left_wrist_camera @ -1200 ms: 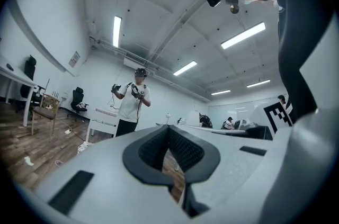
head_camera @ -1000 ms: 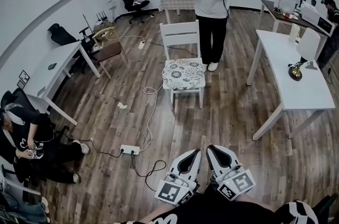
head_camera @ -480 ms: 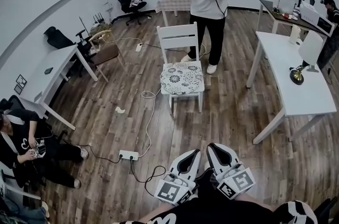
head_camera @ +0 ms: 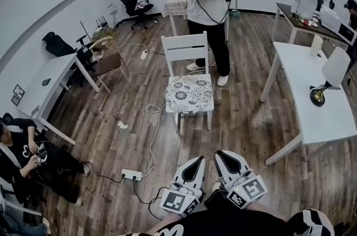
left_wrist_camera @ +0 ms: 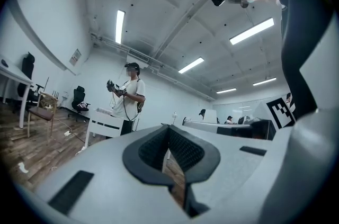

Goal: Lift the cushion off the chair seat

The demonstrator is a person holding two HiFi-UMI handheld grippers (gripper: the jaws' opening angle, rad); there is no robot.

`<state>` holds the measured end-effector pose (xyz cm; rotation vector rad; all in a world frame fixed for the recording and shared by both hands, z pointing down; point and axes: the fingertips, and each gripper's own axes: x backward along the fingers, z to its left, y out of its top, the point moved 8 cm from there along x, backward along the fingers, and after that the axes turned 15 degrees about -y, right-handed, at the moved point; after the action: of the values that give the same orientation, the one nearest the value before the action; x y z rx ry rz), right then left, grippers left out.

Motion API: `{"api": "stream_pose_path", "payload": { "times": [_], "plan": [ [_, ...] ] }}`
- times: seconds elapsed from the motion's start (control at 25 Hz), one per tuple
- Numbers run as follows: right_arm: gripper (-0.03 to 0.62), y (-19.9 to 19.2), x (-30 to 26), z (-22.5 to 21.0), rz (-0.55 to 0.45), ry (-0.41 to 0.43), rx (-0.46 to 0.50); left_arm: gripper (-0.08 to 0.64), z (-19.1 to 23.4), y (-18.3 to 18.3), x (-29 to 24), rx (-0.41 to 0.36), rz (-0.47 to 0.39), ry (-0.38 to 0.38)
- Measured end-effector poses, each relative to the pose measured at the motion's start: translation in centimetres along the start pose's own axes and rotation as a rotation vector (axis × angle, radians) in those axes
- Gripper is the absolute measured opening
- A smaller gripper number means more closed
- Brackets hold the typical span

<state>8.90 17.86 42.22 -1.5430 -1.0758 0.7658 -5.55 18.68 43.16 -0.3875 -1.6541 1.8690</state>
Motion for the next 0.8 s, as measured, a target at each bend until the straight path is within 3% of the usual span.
{"api": "stream_pose_path", "payload": {
  "times": [0.8],
  "plan": [
    [0.037,1.9,-10.2,-9.5,0.037,0.054,0.033,-0.002,6.6,-0.3,-12.7,-0.005,-0.021,0.011]
  ]
}}
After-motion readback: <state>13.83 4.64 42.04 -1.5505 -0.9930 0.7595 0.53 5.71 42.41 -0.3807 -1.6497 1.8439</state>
